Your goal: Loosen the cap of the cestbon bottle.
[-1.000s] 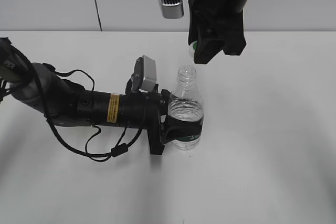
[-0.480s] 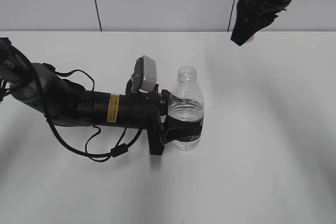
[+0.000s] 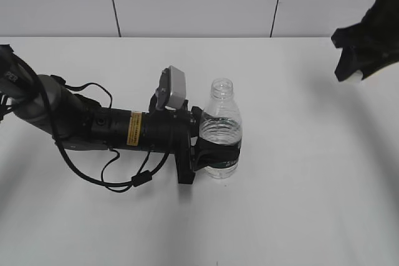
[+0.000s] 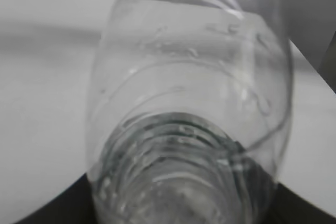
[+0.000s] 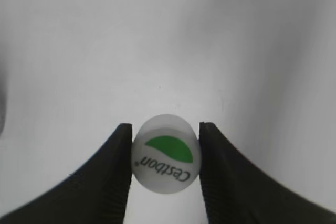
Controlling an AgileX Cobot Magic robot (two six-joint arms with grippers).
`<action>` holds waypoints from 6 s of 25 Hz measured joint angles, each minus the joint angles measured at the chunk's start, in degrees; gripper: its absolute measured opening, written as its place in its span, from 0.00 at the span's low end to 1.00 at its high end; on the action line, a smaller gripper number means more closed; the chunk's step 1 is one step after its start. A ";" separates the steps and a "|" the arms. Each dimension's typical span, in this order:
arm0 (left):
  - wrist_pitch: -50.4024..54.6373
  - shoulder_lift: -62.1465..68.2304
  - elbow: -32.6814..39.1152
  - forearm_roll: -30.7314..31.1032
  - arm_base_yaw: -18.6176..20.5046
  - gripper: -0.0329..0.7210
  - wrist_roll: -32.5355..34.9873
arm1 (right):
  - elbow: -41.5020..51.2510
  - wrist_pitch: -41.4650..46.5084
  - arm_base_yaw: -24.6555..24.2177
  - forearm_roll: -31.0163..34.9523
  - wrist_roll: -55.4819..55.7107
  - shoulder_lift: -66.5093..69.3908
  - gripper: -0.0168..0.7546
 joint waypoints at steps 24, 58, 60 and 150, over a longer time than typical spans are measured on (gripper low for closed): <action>0.82 0.00 0.00 -0.34 0.00 0.53 0.00 | 18.91 -20.51 -0.60 0.50 4.29 0.49 0.41; 0.95 0.00 0.00 -0.65 0.00 0.53 0.01 | 19.07 -17.51 -0.60 -1.85 6.09 6.28 0.41; 0.95 0.00 0.00 -0.65 0.00 0.53 0.01 | 19.07 -17.51 -0.60 -1.86 6.09 6.39 0.41; 134.92 -46.68 -17.07 -63.02 8.83 0.68 16.28 | -9.76 9.48 -0.67 -8.75 12.46 -9.63 0.71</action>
